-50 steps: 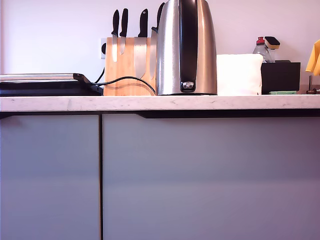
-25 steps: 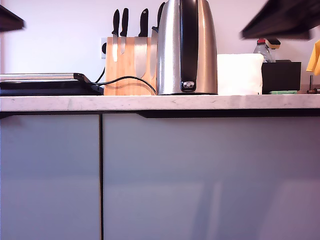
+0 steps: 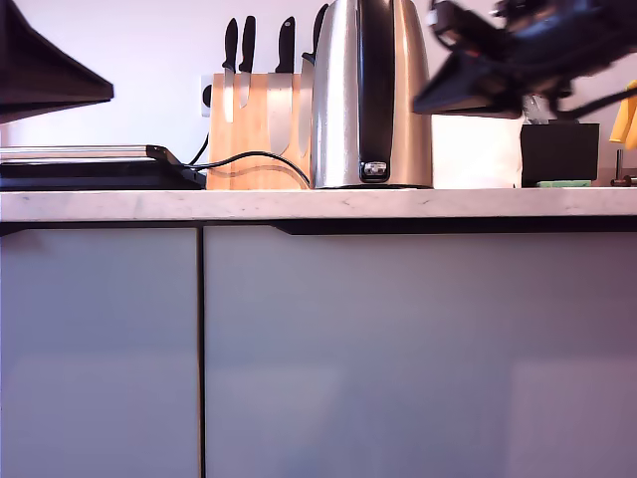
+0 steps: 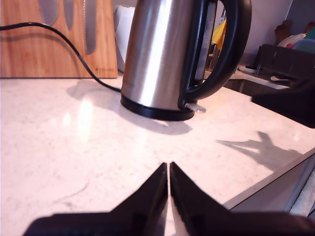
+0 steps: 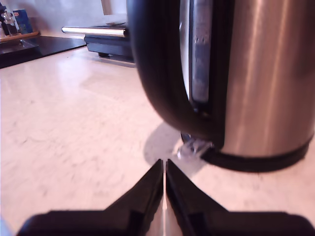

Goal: Switch the kettle on

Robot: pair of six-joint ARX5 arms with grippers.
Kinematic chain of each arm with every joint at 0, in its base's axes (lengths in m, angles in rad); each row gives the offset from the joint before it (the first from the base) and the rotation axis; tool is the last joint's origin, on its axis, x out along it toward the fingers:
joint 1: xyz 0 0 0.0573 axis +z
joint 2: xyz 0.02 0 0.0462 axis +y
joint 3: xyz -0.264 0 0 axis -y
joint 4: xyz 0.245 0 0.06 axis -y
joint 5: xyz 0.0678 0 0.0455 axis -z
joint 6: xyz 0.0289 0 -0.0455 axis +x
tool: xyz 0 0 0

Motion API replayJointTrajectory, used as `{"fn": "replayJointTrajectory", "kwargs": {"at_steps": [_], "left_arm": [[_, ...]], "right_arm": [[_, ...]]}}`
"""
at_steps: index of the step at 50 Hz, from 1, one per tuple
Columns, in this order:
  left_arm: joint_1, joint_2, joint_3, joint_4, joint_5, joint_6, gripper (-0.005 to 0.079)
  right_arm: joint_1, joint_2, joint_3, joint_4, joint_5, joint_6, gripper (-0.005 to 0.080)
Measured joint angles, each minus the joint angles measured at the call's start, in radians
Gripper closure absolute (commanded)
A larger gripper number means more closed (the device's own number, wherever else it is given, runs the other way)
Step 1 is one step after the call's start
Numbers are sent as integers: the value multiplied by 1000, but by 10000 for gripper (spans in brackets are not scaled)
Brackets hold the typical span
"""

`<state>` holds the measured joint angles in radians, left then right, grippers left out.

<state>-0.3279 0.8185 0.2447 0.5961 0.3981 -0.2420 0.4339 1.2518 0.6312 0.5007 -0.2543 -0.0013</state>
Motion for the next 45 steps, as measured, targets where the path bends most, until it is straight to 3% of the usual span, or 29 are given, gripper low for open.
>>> {"fn": "replayJointTrajectory", "kwargs": {"at_steps": [20,45], "left_arm": [[-6,3,0,13,-30,25,761],[-5,3,0,16,-33,26,761]], "right_arm": [[0,209,158,-10,0,-14,763],[-1,279,192,-13,2,-54,763]]}}
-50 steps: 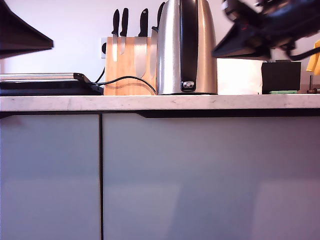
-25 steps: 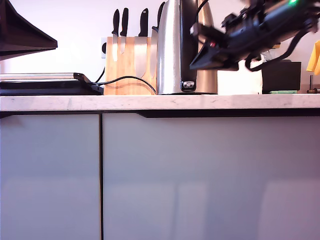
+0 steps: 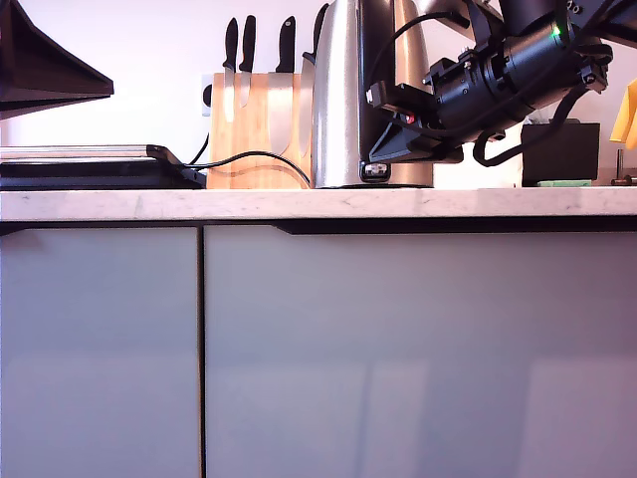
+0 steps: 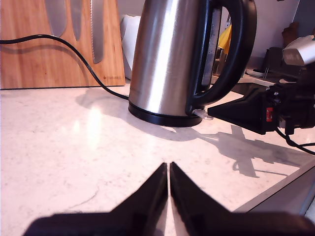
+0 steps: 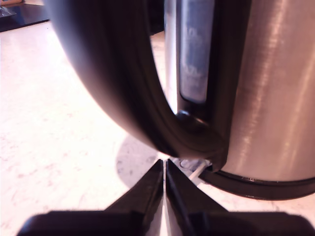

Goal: Switch the kettle on

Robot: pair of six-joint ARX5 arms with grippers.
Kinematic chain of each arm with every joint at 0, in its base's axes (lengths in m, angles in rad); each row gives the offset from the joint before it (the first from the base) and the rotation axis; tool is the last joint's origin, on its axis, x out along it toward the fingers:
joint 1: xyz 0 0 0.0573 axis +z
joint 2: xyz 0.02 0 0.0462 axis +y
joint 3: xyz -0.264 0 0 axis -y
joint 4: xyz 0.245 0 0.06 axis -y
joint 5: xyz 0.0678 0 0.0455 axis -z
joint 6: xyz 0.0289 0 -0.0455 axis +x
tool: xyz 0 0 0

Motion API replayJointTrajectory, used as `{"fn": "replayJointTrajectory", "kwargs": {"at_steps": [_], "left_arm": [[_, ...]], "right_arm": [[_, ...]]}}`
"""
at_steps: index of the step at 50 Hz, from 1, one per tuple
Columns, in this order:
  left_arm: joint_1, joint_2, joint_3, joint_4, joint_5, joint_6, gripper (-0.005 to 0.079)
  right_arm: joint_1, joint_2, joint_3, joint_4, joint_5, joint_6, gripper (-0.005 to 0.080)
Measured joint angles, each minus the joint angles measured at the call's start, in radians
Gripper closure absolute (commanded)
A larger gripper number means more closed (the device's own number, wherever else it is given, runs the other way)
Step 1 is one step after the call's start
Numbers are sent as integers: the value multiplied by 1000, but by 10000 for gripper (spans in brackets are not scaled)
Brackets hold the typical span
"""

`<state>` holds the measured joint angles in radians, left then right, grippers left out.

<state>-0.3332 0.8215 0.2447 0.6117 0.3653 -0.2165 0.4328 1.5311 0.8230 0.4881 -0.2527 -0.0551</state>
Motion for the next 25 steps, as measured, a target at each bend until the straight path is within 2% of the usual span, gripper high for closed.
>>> {"fn": "replayJointTrajectory", "kwargs": {"at_steps": [25], "left_arm": [[0,0,0,3,-8,11,761]], "right_arm": [[-14,6,16,-45,0,-26,763]]}}
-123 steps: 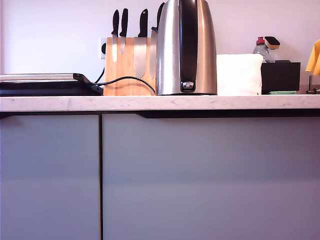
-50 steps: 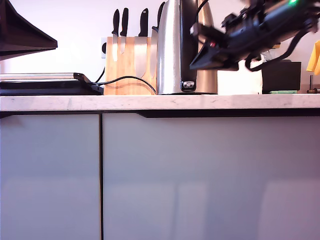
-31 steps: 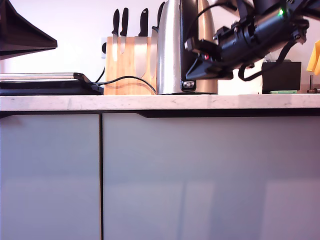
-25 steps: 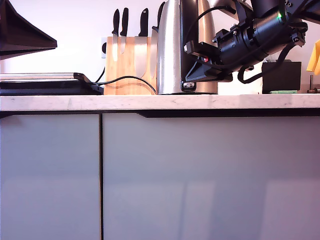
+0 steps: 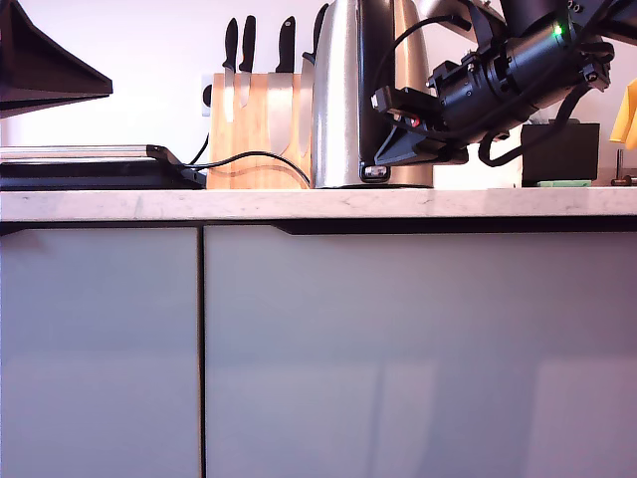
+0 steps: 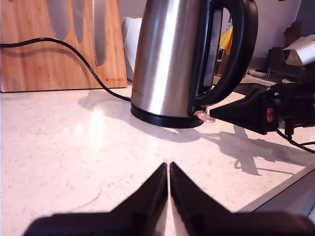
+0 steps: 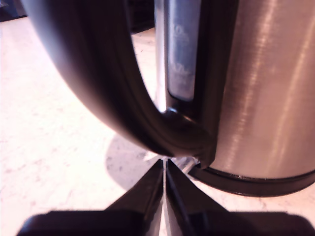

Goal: Switch the kettle on

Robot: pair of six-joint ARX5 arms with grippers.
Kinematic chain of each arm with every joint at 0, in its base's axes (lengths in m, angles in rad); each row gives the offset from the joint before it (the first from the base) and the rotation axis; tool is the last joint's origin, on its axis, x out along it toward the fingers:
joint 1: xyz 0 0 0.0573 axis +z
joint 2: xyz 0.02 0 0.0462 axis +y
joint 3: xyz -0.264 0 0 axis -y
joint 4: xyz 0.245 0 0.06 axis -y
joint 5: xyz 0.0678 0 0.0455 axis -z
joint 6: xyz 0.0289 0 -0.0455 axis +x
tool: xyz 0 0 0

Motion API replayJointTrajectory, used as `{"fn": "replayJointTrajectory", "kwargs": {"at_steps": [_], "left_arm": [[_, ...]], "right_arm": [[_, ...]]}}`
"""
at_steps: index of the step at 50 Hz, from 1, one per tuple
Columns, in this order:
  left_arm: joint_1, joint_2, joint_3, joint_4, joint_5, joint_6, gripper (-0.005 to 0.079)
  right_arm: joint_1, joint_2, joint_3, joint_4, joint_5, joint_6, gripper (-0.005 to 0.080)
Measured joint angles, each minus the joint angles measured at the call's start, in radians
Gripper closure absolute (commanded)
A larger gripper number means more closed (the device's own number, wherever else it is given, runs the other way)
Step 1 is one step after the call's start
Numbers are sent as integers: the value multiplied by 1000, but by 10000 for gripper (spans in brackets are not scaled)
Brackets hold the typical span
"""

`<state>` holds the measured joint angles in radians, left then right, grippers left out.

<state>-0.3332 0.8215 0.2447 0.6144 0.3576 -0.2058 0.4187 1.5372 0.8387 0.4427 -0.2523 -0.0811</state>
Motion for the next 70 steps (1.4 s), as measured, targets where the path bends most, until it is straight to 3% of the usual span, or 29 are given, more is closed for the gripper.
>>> {"fn": "replayJointTrajectory", "kwargs": {"at_steps": [29,50,60,70], "left_arm": [[0,0,0,0,0,21,761],[5,0,0,0,-45,94,761],[45,-3,0,-18,-45,94,761],[116,-89,0,-126,-43,97,761]], "right_arm": [[24,-13,10,-12,-11,1,763],[48,-286,10,-254,58,-26,763],[48,-364,10,-388,126,-51,763],[48,-475,10,-484,197,-59,763]]}}
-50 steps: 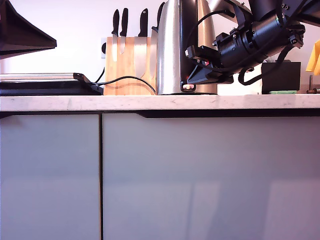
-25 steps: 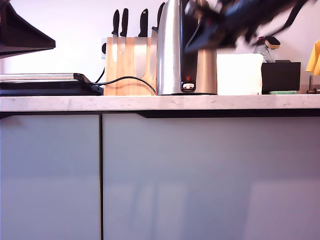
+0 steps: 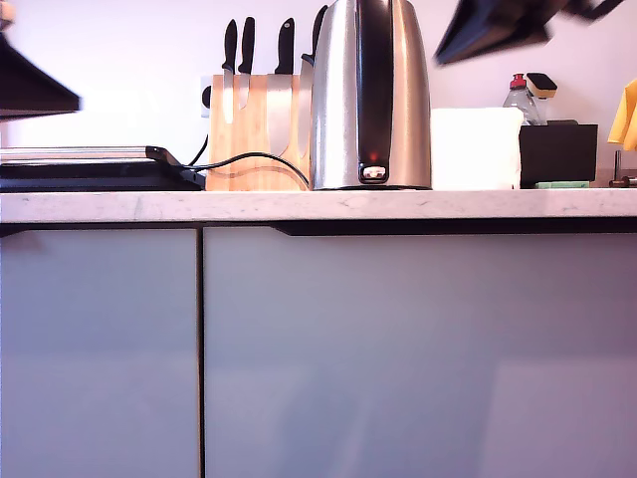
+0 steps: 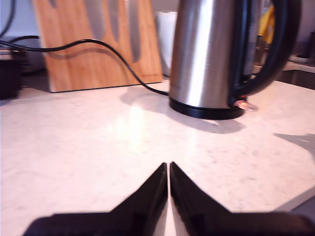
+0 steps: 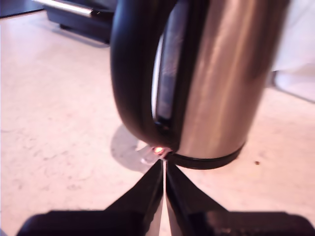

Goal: Switch the kettle on

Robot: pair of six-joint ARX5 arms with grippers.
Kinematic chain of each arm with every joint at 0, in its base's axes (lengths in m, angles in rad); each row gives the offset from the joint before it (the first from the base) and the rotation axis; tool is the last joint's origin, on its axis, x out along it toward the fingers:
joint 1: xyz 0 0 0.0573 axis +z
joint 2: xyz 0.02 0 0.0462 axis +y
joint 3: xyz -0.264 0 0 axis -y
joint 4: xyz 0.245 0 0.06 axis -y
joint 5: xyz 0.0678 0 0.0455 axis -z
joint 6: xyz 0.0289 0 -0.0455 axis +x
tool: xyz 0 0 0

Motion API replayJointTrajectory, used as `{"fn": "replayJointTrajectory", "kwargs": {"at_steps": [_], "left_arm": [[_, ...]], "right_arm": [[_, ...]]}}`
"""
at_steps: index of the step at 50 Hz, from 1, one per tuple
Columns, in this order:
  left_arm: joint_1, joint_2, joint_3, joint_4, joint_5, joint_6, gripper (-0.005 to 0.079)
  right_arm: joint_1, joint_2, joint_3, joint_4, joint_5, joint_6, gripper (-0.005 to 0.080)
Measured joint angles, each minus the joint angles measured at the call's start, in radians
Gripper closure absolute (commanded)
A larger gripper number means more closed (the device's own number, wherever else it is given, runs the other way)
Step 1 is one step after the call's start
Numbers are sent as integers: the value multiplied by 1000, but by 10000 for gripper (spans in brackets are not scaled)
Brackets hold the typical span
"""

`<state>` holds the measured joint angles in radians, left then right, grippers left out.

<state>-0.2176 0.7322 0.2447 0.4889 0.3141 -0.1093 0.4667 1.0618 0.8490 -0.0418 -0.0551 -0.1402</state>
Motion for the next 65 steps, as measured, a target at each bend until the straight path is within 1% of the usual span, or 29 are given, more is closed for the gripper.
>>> {"fn": "replayJointTrajectory", "kwargs": {"at_steps": [6,11,19,25,31,41,50,57,61,65], "left_arm": [[42,-91,0,-91,8,1,761],[64,-142,0,-163,10,7,761],[98,-202,0,-278,9,8,761],[117,-238,0,-334,9,8,761],[128,-261,0,-369,9,8,761],[129,-291,0,-420,-3,8,761],[129,-332,0,-486,-35,9,761],[129,-374,0,-529,-66,9,761],[129,-399,0,-554,-82,9,761],[129,-426,0,-578,-90,9,761]], "right_arm": [[1,-64,0,-42,40,0,763],[5,-124,-23,-40,85,6,763],[6,-246,-137,-44,134,12,763],[2,-319,-220,-50,169,42,763],[-34,-398,-305,-51,171,65,763],[-142,-516,-416,-53,169,95,763],[-236,-626,-467,-76,123,114,763],[-270,-706,-492,-103,111,143,763],[-271,-757,-523,-119,114,164,763],[-271,-806,-564,-163,116,166,763]]}}
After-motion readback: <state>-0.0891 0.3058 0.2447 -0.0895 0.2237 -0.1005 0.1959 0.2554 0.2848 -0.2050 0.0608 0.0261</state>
